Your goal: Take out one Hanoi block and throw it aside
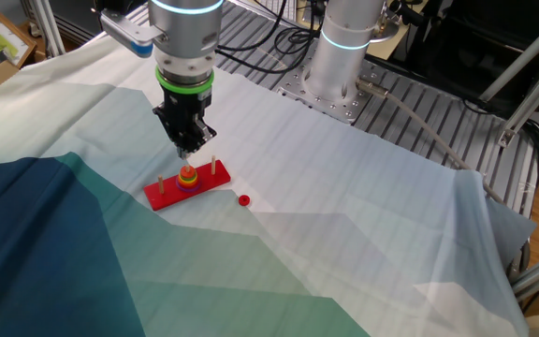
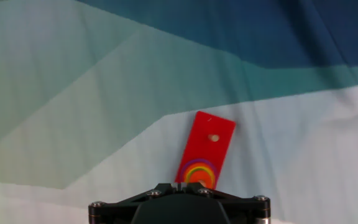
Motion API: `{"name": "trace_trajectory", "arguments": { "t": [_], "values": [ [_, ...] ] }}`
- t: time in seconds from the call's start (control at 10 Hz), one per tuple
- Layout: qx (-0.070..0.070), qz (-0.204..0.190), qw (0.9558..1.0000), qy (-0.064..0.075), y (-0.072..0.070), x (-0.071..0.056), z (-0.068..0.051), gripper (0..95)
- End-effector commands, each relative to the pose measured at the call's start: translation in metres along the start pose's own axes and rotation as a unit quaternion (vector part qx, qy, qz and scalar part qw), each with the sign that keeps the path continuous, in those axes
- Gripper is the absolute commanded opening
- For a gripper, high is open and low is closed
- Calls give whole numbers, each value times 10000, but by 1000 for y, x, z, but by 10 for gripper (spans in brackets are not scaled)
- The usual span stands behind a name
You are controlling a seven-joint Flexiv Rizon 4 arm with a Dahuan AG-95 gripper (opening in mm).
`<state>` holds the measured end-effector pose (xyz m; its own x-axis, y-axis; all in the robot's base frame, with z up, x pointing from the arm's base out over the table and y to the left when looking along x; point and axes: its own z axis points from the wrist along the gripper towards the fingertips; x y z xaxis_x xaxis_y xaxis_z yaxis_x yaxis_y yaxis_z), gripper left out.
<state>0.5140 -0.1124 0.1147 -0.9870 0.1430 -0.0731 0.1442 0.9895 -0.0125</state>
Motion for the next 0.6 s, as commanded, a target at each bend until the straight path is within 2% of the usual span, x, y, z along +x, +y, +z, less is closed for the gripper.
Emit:
{"name": "trace_trajectory", "arguments": {
  "t": [0.1, 0.3, 0.6],
  "values": [
    [1, 3, 10000, -31, 1, -1, 6, 0],
    [-3, 9, 10000, -69, 2, -2, 11, 0],
    [17, -7, 10000, -60, 1, -1, 12, 0]
  ]
}}
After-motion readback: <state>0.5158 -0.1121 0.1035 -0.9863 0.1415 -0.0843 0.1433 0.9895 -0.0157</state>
